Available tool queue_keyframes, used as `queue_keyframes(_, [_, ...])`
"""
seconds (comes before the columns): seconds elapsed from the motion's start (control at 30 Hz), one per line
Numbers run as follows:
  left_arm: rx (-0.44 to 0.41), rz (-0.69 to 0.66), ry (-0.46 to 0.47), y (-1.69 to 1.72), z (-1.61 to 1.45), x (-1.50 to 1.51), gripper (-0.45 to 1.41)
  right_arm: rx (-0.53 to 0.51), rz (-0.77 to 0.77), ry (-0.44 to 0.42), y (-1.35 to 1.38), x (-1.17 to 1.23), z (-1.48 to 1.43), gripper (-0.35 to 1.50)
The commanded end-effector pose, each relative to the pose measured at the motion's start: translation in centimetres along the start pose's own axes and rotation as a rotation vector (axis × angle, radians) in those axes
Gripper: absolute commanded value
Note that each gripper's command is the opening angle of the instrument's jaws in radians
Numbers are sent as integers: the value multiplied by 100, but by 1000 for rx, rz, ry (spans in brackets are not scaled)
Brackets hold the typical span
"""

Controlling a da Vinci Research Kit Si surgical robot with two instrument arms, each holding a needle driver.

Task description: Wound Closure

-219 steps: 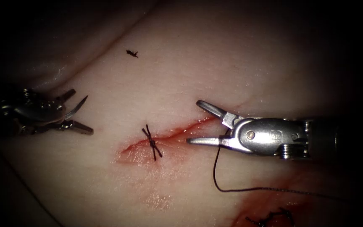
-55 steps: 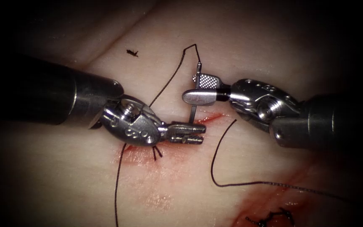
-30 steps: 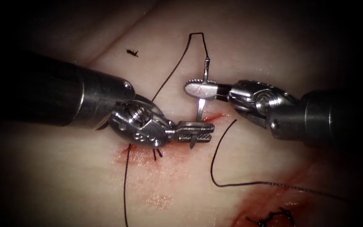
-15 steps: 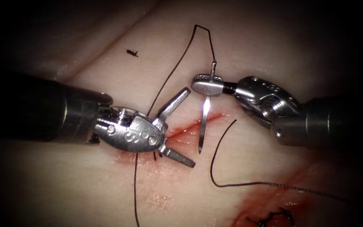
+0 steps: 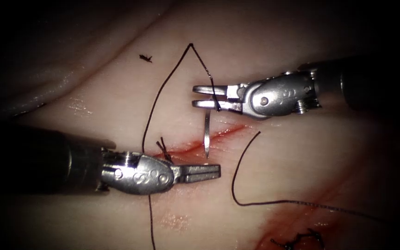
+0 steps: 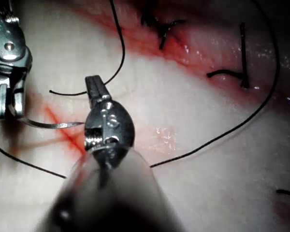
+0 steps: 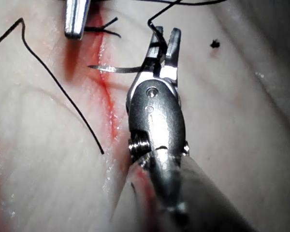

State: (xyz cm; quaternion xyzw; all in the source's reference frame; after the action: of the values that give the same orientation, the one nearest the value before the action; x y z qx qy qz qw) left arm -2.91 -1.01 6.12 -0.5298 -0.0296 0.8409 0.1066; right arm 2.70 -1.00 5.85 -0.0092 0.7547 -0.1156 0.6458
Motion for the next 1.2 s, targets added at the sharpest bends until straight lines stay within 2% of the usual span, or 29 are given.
queue_keyframes(0.03, [13,-30,-31,5,10,-6,-45,4,-90,-4,5,-5,8,-35])
queue_keyframes(0.1, [34,-102,-64,6,12,-11,-45,1,-150,-12,7,-6,7,-35])
queue_keyframes(0.33, [145,-178,-136,-3,9,-22,-45,2,-181,-12,9,-9,6,-35])
queue_keyframes(0.5, [246,-223,-264,-7,1,-40,-45,-2,-194,-25,7,-20,9,-35])
queue_keyframes(0.63, [274,-232,-375,-3,10,-68,-45,-7,-200,-31,12,-24,13,-35])
queue_keyframes(0.8, [263,-252,-407,1,17,-79,-45,-2,-218,-19,14,-28,24,-35])
queue_keyframes(1.07, [253,-277,-407,4,17,-78,-45,-12,-245,-38,19,-33,23,-35])
queue_keyframes(1.2, [249,-283,-408,5,17,-78,-45,3,-256,-53,12,-40,22,-35])
